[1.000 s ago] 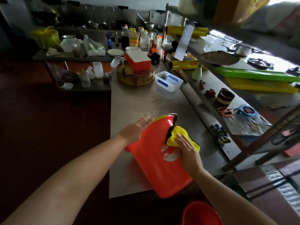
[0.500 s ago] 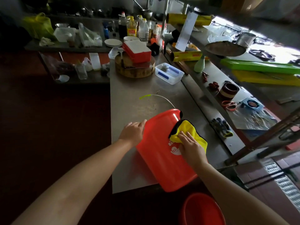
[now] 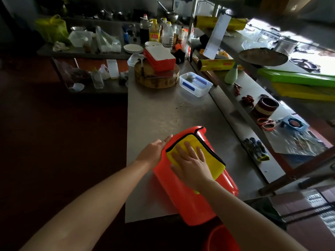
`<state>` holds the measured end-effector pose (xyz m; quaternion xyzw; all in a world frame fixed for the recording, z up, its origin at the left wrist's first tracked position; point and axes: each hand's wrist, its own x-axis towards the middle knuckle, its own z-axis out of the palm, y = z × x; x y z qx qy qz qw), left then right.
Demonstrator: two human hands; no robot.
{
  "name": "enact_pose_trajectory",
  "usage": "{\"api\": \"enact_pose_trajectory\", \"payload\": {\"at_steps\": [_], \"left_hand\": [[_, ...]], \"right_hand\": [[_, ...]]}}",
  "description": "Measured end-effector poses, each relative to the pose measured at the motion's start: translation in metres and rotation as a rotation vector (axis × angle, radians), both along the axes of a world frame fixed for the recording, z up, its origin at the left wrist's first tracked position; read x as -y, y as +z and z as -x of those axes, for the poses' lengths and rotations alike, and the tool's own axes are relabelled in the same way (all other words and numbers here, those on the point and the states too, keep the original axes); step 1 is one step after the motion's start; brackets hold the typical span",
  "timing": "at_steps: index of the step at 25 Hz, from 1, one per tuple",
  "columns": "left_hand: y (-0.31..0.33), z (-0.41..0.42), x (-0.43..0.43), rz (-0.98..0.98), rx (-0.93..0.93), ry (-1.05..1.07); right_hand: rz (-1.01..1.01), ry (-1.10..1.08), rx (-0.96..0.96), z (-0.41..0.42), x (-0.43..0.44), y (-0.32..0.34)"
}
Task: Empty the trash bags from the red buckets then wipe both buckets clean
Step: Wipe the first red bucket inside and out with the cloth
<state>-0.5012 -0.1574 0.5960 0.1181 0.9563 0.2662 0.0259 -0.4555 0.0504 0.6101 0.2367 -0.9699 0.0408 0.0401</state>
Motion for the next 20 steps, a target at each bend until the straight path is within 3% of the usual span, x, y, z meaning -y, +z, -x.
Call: {"api": "enact_pose_trajectory", "payload": {"at_steps": [5, 11, 16, 20], "left_hand": [[0.012, 0.009, -0.002, -0.092, 0.141, -0.077], [0.028, 0.012, -0.022, -0.014, 0.077, -0.002], [0.027, 0.011, -0.037, 0.022, 0.04, 0.077], [0.031, 0.008, -0.04, -0.062, 0.087, 0.118]], "right_hand": [[-0.019, 0.005, -0.001, 0.025, -0.022, -0.006], [-0.195, 0.192, -0.092, 0.03, -0.018, -0.017], [-0.111, 0.176, -0.093, 0.047, -0.038, -0.018], [0.022, 0.086, -0.014, 0.067, -0.059, -0.015]]}}
